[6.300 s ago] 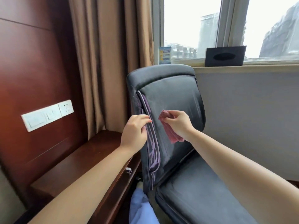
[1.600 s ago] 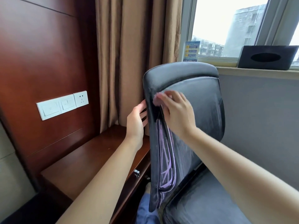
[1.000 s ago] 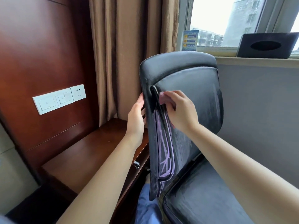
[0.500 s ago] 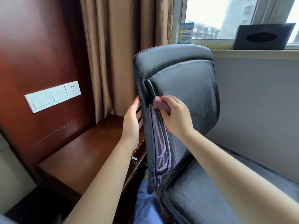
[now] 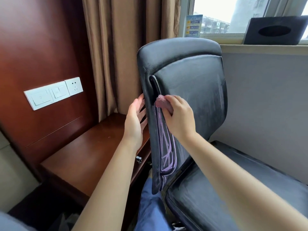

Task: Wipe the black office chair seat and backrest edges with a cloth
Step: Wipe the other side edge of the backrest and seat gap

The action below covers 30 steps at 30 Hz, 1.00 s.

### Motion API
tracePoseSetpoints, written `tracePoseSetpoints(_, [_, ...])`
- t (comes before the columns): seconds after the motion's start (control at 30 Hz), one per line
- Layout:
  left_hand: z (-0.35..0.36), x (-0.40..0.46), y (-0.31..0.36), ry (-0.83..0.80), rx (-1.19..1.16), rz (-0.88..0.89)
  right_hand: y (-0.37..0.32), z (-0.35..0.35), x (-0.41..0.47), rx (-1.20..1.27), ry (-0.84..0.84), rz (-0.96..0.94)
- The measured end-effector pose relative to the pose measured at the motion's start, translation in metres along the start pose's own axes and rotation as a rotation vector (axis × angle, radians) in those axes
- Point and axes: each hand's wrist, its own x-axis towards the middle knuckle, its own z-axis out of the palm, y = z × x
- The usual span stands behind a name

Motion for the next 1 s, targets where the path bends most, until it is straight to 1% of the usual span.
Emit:
tracePoseSetpoints(0.1, [-0.002,0.000,-0.003,0.008,-0.001,-0.001,0.007,0.001,-0.049,-0.008,0.031,0.051])
tracePoseSetpoints(0.17, [-0.003,-0.003,-0.005,0.009,-0.008,0.013,0.006,-0.002,-0.064,-0.025,0.042,0.059])
tracePoseSetpoints(0.3, [-0.003,-0.013,-0.005,-0.014,-0.053,0.025,-0.011,-0.012,-0.026,0.009,0.095,0.004])
tracePoseSetpoints(0.4, [-0.006,-0.022,-0.003,-0.027,-0.107,0.011,-0.022,-0.014,0.000,0.019,0.113,0.007])
tracePoseSetpoints(0.47, [-0.008,-0.028,-0.003,-0.041,-0.115,0.010,-0.023,-0.014,-0.006,0.049,0.124,0.033])
tracePoseSetpoints(0.57, [-0.010,-0.035,-0.006,-0.046,-0.103,0.025,-0.016,-0.015,-0.043,0.091,0.167,0.042])
tracePoseSetpoints(0.63, [-0.010,-0.040,-0.008,-0.046,-0.088,0.036,-0.012,-0.017,-0.066,0.075,0.146,0.060])
tracePoseSetpoints(0.7, [-0.007,-0.043,-0.011,-0.043,-0.076,0.031,-0.010,-0.020,-0.069,0.040,0.118,0.092])
tracePoseSetpoints(0.9, [-0.003,-0.048,-0.013,-0.026,-0.085,0.000,-0.030,-0.025,-0.022,-0.001,0.101,0.065])
tracePoseSetpoints(1.0, [-0.006,-0.047,-0.012,-0.043,-0.089,-0.017,-0.031,-0.021,-0.023,0.044,0.092,0.092])
